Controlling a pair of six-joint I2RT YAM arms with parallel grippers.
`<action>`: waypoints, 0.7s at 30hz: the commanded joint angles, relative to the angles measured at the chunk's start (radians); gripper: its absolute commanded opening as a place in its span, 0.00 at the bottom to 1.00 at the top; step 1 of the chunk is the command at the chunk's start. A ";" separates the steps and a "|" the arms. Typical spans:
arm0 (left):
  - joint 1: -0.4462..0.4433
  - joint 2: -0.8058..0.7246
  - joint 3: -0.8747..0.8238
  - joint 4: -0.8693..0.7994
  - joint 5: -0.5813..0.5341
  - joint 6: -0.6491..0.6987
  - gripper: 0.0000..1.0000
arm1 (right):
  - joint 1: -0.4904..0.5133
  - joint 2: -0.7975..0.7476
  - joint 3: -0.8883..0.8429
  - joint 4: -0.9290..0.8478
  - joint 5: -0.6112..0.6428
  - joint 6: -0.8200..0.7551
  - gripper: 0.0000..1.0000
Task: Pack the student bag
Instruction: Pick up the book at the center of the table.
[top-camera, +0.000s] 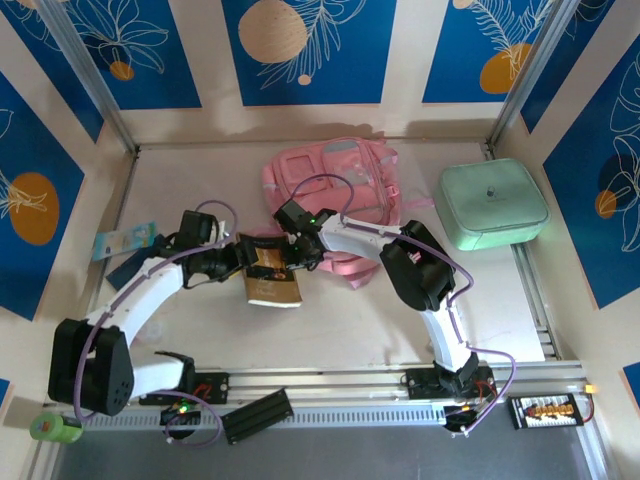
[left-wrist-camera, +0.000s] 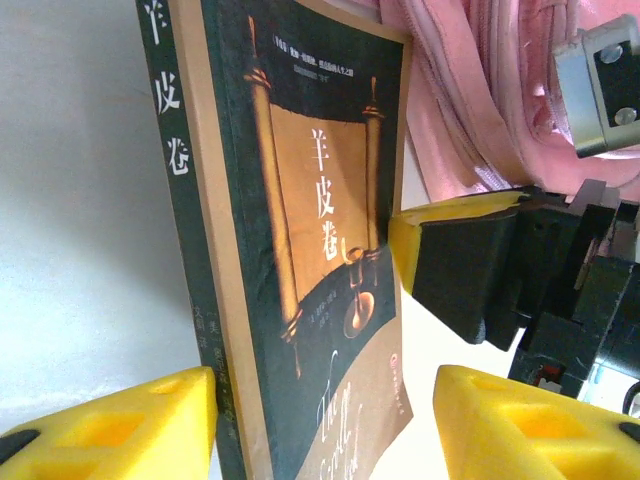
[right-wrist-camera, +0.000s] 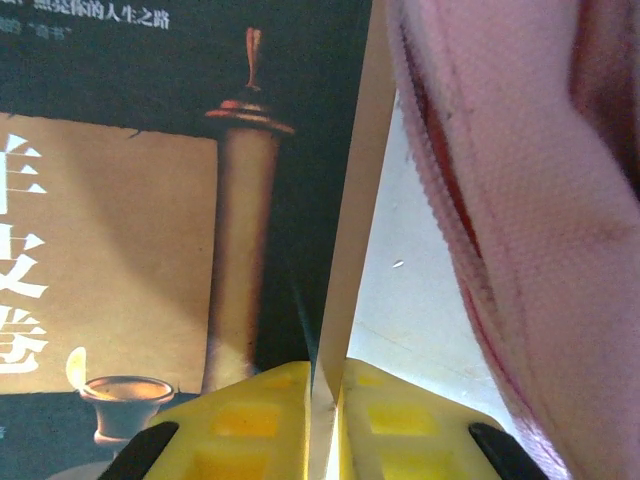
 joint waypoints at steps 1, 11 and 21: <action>0.002 0.033 -0.004 0.075 0.101 -0.027 0.57 | 0.011 0.075 -0.009 -0.053 0.001 -0.006 0.14; 0.006 0.096 0.006 0.115 0.102 -0.053 0.50 | 0.011 0.109 0.023 -0.106 0.037 -0.004 0.07; 0.028 0.118 -0.011 0.045 -0.014 -0.003 0.52 | 0.010 0.134 0.020 -0.122 0.037 -0.017 0.07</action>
